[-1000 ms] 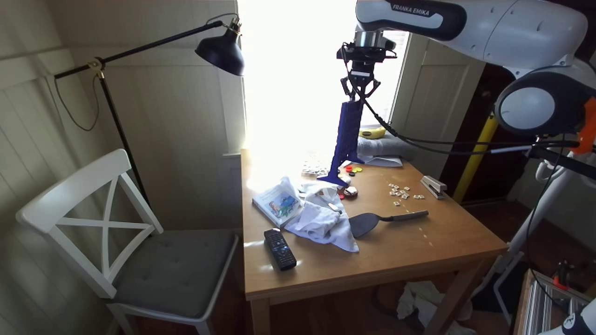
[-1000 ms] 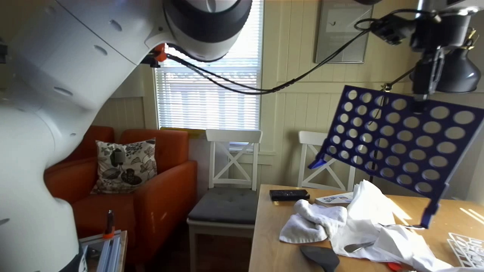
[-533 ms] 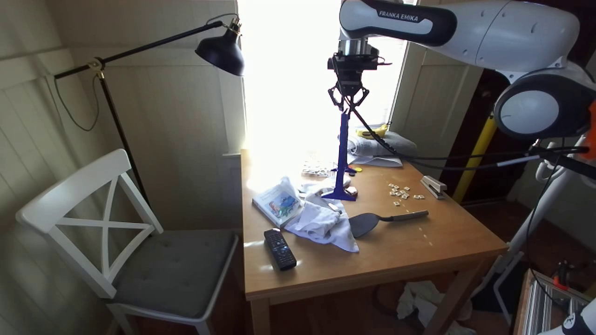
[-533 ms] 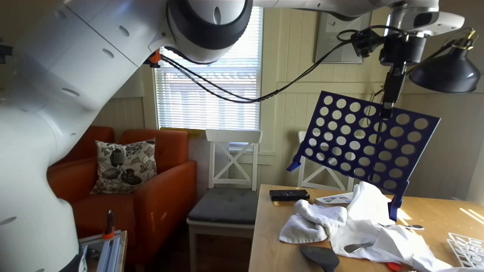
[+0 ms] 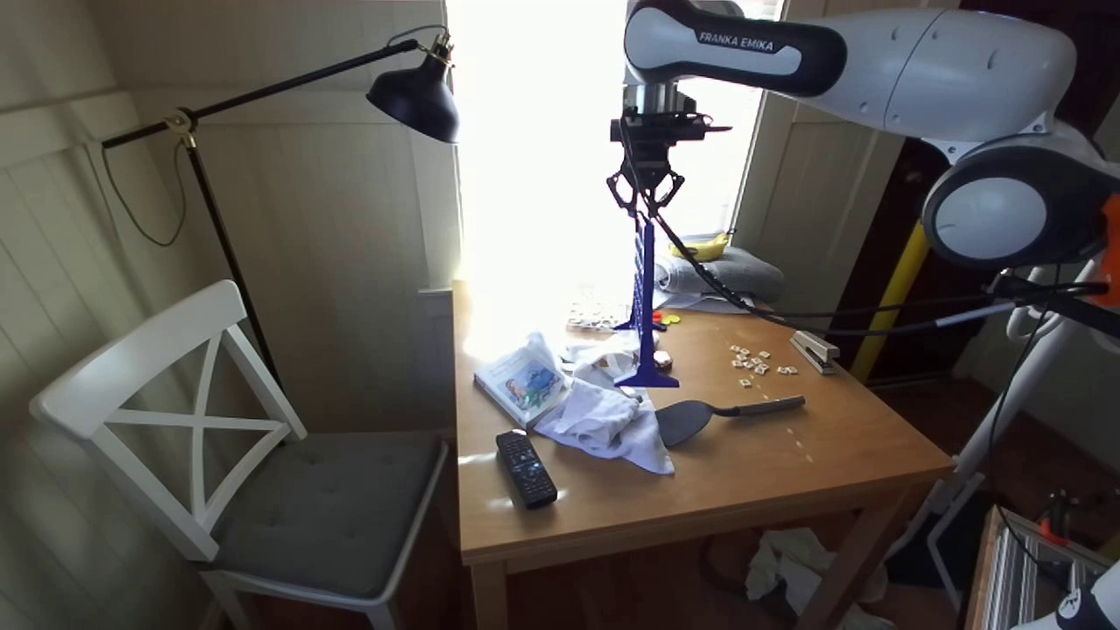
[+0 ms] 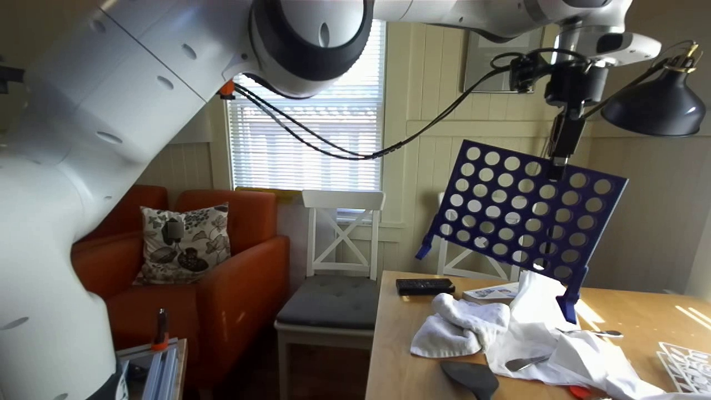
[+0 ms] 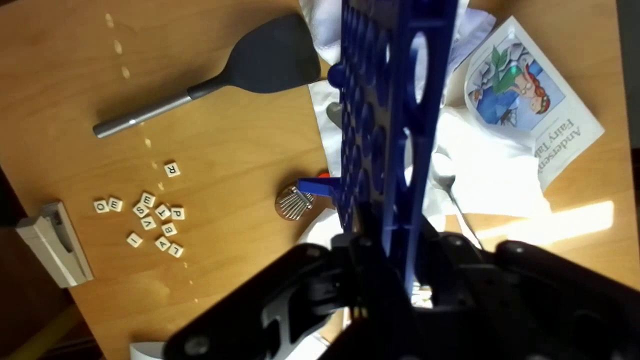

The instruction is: Shift the blue object to the left

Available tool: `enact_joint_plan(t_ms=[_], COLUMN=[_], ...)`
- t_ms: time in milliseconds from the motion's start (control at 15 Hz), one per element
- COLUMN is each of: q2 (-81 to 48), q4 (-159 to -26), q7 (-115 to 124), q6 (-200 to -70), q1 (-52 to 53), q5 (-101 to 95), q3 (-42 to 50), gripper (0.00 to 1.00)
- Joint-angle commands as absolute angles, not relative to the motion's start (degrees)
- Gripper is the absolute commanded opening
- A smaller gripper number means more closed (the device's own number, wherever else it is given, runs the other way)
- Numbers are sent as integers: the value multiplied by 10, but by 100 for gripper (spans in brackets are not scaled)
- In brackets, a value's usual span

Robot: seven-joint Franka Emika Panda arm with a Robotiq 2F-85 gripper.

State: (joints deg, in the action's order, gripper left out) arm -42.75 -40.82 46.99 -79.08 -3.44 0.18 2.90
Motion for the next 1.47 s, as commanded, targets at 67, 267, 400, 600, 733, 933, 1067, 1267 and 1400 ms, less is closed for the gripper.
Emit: enact_joint_plan(t_ms=[67, 267, 400, 600, 733, 933, 1067, 1267, 1400], q2=[-456, -475, -489, -498, -497, -484, -474, -471, -472], q4=[-395, -394, -393, -396, -400, -411, -423, -441, -457], q7=[377, 359, 363, 374, 388, 435, 487, 509, 511], q6=[-827, -881, -894, -888, -889, -884, -884, -887, -901], q1=[11, 40, 44, 61, 67, 73, 75, 66, 65], q5=[-45, -72, -54, -53, -51, -52, -56, -48, -49], q3=[26, 33, 21, 16, 17, 25, 35, 33, 31], gripper=[5, 5, 5, 5, 5, 5, 5, 5, 5])
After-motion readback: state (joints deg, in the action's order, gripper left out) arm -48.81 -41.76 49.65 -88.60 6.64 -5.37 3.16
